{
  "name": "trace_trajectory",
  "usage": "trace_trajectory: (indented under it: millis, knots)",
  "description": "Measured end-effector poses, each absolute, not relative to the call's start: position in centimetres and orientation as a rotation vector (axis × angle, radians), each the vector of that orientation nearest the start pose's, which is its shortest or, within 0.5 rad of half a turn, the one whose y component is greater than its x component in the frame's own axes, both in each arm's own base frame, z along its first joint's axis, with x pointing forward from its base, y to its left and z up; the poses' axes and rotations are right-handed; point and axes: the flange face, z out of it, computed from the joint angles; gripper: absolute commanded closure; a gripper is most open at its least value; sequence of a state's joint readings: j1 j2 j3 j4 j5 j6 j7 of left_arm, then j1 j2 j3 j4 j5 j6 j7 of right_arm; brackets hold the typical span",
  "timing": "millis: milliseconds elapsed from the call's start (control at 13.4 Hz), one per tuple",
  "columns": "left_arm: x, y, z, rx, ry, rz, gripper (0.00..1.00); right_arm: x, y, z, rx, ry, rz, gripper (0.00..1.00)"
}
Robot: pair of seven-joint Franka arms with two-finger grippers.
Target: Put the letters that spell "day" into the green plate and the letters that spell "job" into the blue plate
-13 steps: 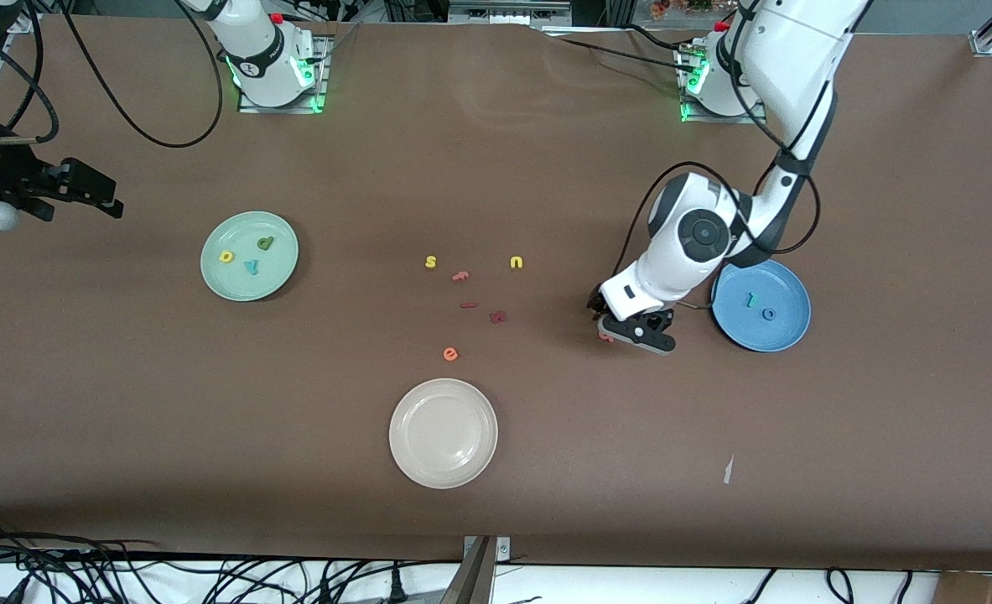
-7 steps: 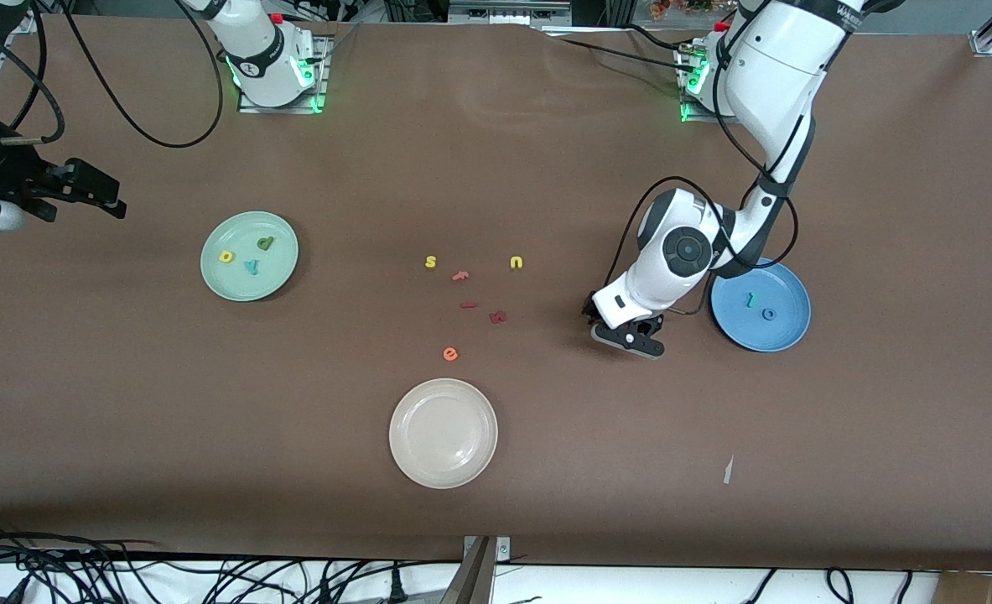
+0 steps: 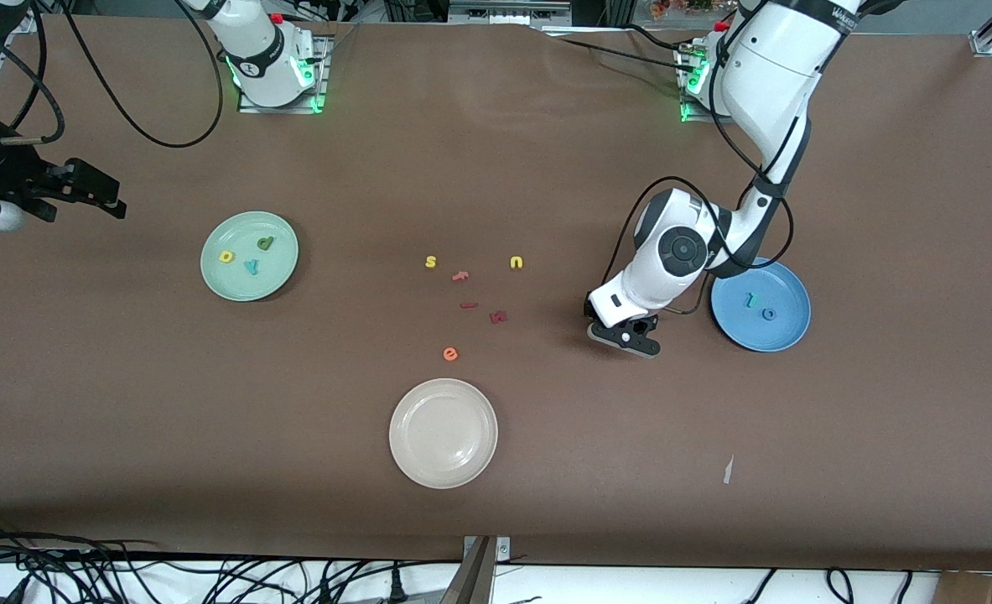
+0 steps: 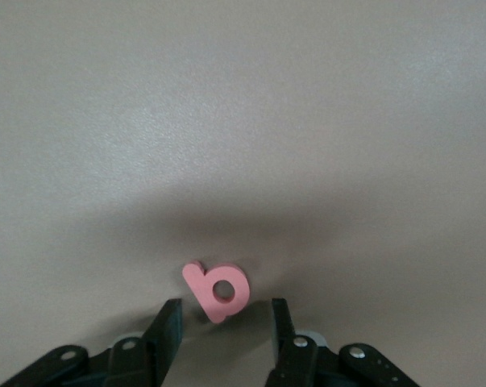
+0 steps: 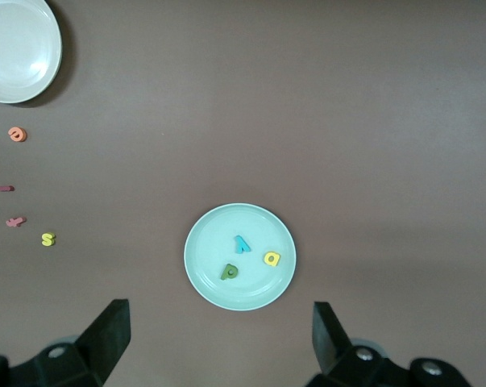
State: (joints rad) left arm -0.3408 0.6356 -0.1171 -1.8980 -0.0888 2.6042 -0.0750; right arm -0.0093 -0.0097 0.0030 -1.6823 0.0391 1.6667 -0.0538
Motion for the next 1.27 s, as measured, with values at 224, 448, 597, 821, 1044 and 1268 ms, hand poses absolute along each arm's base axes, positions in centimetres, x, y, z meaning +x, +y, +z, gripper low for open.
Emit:
trace_trajectory:
  millis: [224, 448, 597, 821, 1044, 1268]
  knots:
    - [57.9, -27.9, 17.2, -3.244, 0.460, -0.078, 0.45, 55.8, -0.1, 58.6, -3.104, -0.065, -0.006, 0.00]
    - [58.2, -27.9, 17.2, -3.245, 0.456, -0.086, 0.46, 55.9, -0.2, 58.7, -3.129, -0.072, -0.015, 0.00]
    - [58.5, -27.9, 17.1, -3.245, 0.452, -0.089, 0.51, 55.9, -0.1, 58.7, -3.132, -0.064, -0.014, 0.00]
    - [58.7, -27.5, 16.9, -3.242, 0.442, -0.089, 0.66, 55.5, -0.1, 58.3, -3.132, 0.067, 0.040, 0.00]
    - [58.8, -27.4, 16.9, -3.241, 0.438, -0.092, 0.66, 55.3, 0.0, 58.2, -3.132, 0.102, 0.073, 0.00]
    - [58.9, -27.4, 16.9, -3.241, 0.438, -0.092, 0.68, 55.3, 0.0, 58.2, -3.132, 0.107, 0.073, 0.00]
